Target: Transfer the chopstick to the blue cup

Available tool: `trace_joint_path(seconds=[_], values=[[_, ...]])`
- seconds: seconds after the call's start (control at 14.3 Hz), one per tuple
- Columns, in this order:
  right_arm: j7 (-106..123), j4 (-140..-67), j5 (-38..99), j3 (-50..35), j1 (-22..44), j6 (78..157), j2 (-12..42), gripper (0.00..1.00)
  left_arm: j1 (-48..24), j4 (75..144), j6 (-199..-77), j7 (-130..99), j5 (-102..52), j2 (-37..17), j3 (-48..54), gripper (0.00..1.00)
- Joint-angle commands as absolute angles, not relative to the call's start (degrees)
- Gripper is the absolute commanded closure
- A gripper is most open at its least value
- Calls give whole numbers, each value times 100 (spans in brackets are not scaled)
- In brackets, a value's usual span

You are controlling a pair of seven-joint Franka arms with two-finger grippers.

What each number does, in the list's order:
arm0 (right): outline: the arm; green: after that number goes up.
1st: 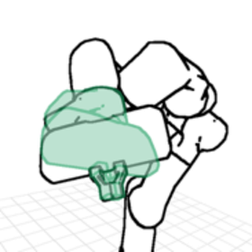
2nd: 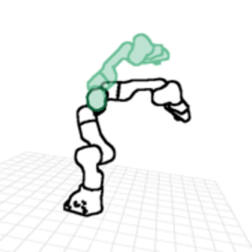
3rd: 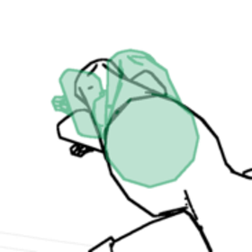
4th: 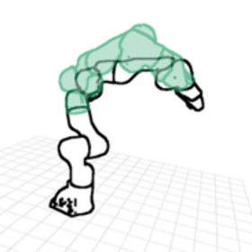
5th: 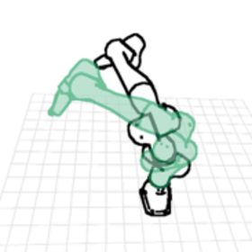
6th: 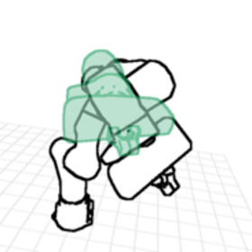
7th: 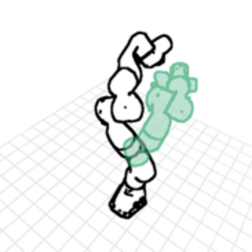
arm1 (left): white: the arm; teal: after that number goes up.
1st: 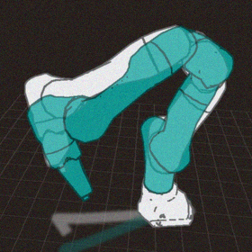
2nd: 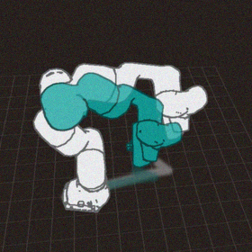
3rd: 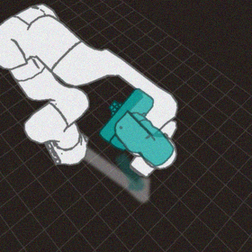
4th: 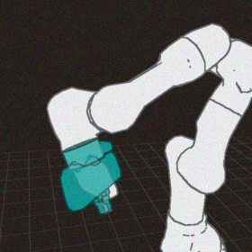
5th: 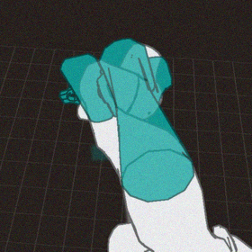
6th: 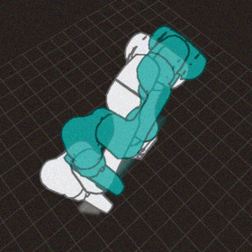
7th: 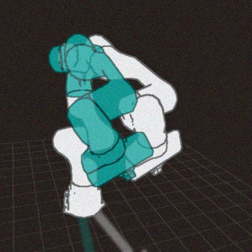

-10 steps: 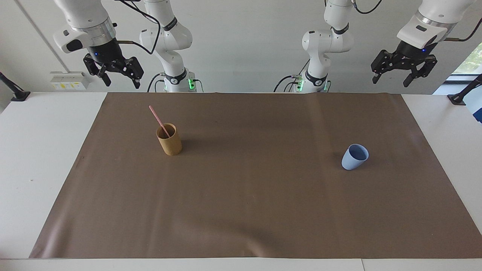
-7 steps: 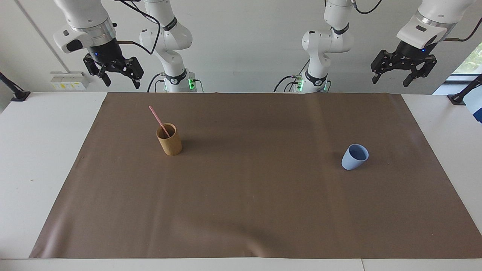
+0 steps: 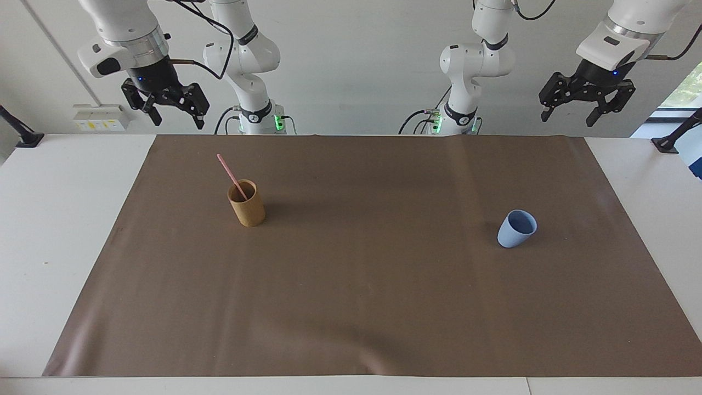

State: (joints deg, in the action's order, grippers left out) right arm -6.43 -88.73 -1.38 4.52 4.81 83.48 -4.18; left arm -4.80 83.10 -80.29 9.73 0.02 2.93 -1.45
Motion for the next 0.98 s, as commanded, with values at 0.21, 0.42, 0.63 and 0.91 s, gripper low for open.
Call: trace_joint_path(seconds=[0.21,0.42,0.63,0.91], values=[[-527,-9044,-149,422,387,8376,-563,0,-448,8429,-8042,896,44,404,-141,0],[-527,-9044,-150,422,387,8376,-571,0,-439,8429,-8042,896,53,404,-132,0],[-527,-9053,-149,422,387,8376,-571,0,-466,8429,-8086,896,44,404,-132,0],[-527,-9044,-149,422,387,8376,-571,0,-466,8429,-8086,870,44,404,-132,0]])
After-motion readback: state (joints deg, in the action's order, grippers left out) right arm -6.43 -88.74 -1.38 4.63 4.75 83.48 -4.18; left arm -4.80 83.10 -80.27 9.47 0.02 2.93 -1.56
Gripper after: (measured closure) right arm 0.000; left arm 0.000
